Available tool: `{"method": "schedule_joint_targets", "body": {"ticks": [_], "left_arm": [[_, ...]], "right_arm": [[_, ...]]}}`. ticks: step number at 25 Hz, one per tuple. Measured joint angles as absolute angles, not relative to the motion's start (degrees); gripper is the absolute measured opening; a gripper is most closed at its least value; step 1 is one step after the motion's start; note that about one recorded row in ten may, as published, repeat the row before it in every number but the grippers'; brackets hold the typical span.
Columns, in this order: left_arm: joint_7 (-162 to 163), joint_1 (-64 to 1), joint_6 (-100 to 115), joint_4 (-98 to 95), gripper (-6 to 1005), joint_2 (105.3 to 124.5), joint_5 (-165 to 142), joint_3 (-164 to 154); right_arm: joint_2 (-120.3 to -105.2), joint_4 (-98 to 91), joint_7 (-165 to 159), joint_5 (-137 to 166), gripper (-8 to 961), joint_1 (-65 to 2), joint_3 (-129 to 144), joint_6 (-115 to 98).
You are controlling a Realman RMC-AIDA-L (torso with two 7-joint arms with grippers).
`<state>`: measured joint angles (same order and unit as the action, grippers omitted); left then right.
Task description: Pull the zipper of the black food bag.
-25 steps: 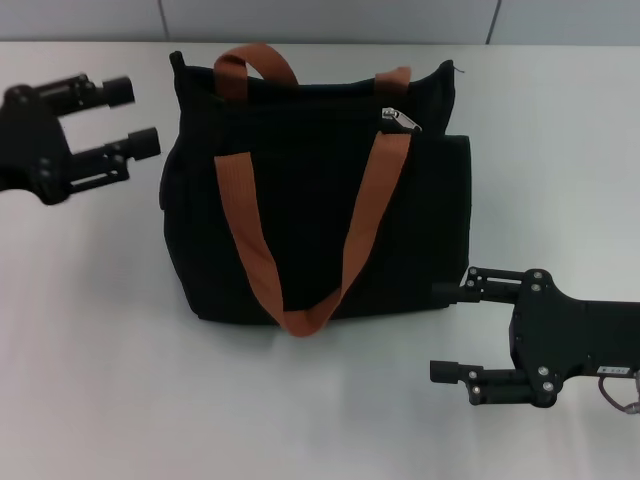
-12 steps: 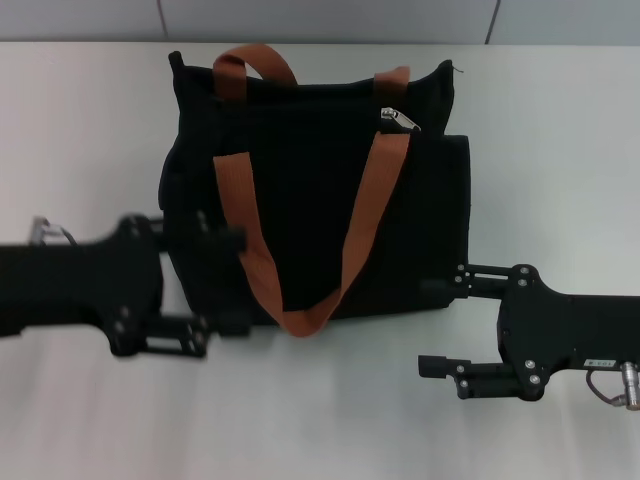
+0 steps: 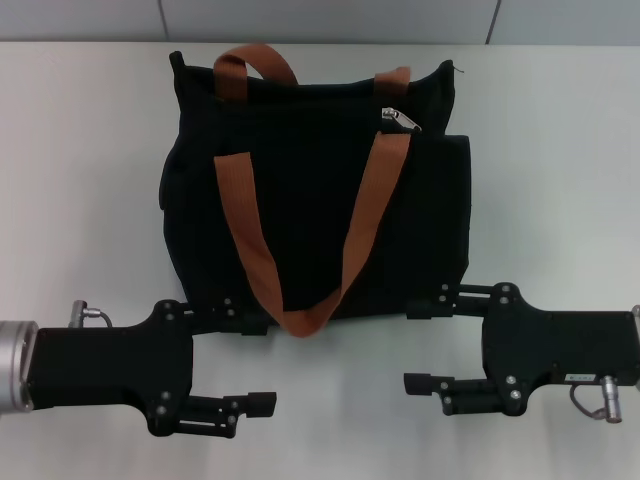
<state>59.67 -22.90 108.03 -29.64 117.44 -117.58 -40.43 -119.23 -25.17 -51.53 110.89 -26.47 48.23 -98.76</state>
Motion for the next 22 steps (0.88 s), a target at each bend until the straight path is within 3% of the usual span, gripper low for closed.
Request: {"method": "schedule_joint_targets", "body": {"ticks": [14, 22], "left_arm": [[57.7, -23.0, 106.4, -28.9, 704, 117.81, -118.3, -40.4], [57.9, -22.8, 106.8, -28.8, 706, 117.86, -118.3, -40.4]], "right_arm": [[-119.36, -21.5, -49.3, 110.9, 727, -27.4, 48.7, -95.7], [-119.36, -21.4, -49.3, 110.9, 727, -27.4, 48.7, -96.1]]}}
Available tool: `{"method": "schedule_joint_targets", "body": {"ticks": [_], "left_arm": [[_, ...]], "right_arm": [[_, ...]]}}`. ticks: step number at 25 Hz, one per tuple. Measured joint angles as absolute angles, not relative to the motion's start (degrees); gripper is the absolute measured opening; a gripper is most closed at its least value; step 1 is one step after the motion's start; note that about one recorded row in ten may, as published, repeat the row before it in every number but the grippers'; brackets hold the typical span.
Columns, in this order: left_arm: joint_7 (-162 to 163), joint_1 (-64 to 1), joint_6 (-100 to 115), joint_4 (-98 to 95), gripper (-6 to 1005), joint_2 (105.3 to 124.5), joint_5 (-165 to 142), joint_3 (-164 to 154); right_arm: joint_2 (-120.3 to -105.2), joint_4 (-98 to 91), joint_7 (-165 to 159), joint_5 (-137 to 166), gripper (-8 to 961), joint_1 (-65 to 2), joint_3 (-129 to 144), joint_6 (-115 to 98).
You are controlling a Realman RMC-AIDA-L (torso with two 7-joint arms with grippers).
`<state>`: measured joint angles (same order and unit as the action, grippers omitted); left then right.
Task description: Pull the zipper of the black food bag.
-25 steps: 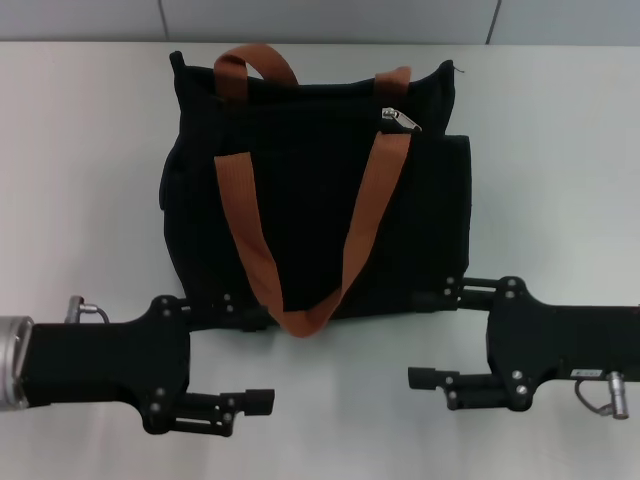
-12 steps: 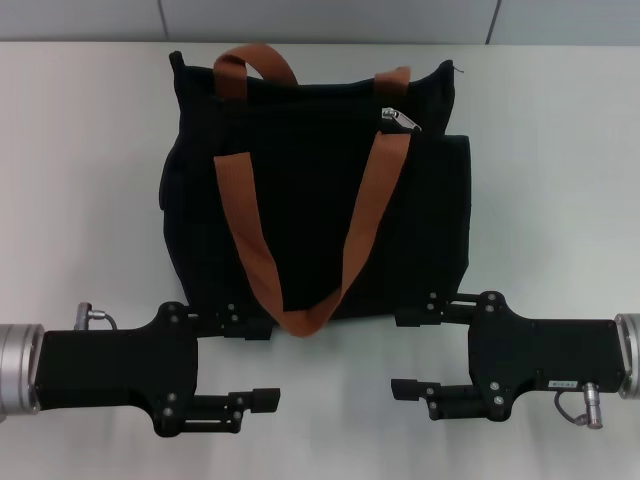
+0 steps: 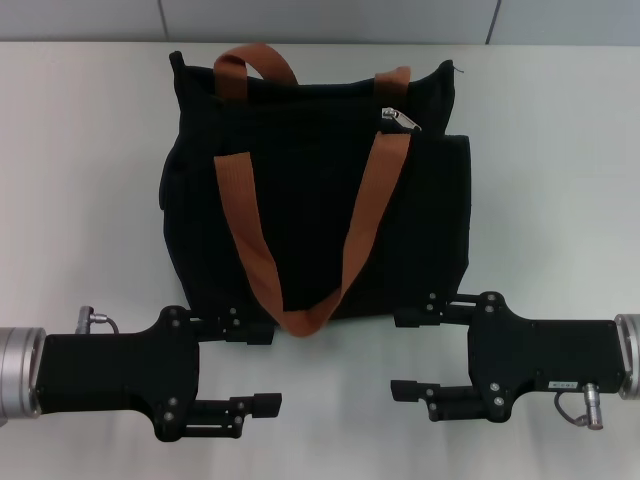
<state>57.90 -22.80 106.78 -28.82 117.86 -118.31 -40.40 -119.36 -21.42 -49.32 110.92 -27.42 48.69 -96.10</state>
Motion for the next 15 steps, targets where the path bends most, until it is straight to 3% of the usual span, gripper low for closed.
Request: {"method": "schedule_joint_targets", "body": {"ticks": [15], "left_arm": [[57.7, -22.7, 107.0, -28.8, 708, 117.86, -118.3, -40.4]], "right_arm": [[-119.36, -20.9, -49.3, 110.8, 727, -27.6, 48.7, -96.4]]}}
